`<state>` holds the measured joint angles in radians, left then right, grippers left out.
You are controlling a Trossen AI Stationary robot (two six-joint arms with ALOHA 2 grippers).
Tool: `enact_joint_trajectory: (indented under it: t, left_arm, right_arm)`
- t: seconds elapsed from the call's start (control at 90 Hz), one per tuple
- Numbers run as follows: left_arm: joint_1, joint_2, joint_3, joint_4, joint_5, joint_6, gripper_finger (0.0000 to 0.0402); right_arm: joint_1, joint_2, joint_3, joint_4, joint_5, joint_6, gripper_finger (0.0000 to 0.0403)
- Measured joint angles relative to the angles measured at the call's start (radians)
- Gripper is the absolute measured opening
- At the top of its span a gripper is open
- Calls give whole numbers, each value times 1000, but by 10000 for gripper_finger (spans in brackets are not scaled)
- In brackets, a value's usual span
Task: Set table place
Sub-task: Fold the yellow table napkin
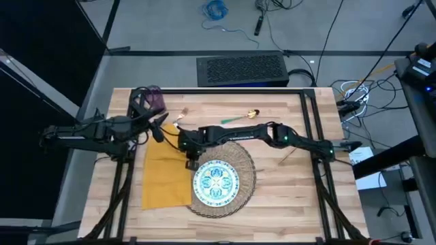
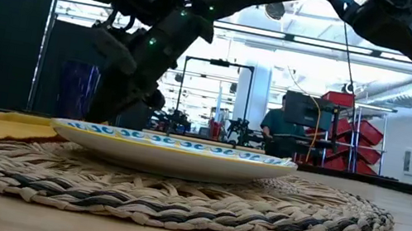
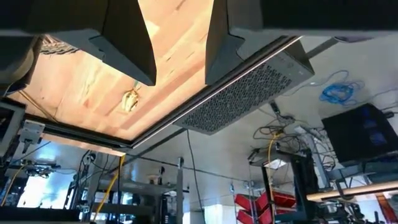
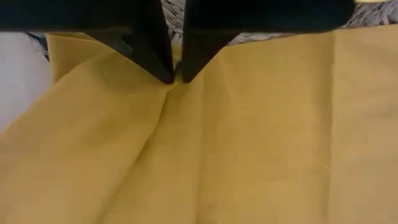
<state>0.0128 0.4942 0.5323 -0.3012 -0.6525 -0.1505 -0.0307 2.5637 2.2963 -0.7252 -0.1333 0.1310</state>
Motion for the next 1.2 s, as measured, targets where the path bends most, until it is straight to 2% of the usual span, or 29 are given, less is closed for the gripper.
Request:
enact_joint_trajectory:
  t: [0.122,0.256,0.467,0.678,0.978,1.2]
  left_arm:
    - [1,0,0,-107,50,-111,125]
    - [1,3,0,-261,52,-266,125]
    - [2,26,0,-471,-6,-515,125]
    - [69,102,0,-570,-71,-621,125]
    - [277,270,0,-571,-15,-608,125]
    - [437,399,0,-446,161,-453,125]
  right_arm:
    - [1,0,0,-4,0,0,64]
    - [1,0,0,-3,0,0,85]
    - [0,0,0,3,1,0,98]
    - [1,0,0,3,0,-4,99]
    - [0,0,0,3,0,-12,98]
    - [0,0,0,3,-2,-16,98]
